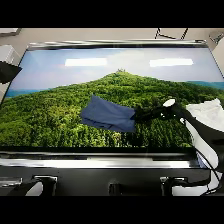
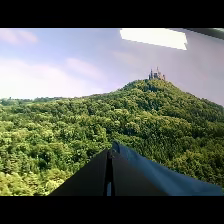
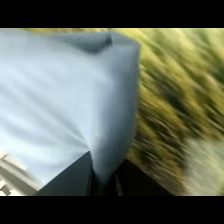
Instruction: Fold the clothes and pants, and hang the long-sleeved shirts on hangers.
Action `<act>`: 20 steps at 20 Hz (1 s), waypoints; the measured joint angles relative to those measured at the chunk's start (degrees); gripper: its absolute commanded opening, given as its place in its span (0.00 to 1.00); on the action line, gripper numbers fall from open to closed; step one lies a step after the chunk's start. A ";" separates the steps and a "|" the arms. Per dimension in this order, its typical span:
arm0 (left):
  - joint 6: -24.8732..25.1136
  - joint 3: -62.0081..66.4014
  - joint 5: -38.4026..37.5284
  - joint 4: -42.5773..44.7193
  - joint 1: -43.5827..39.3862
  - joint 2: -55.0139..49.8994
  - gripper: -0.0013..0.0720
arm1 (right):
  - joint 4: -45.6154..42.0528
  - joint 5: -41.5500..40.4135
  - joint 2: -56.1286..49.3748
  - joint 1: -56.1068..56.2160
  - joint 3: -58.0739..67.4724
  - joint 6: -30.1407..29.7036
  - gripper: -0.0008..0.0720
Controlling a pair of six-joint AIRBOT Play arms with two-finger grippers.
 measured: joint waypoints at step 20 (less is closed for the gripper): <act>-0.17 0.00 0.00 -0.37 -0.57 0.00 0.04 | -8.44 26.01 14.27 -55.95 42.69 17.64 0.07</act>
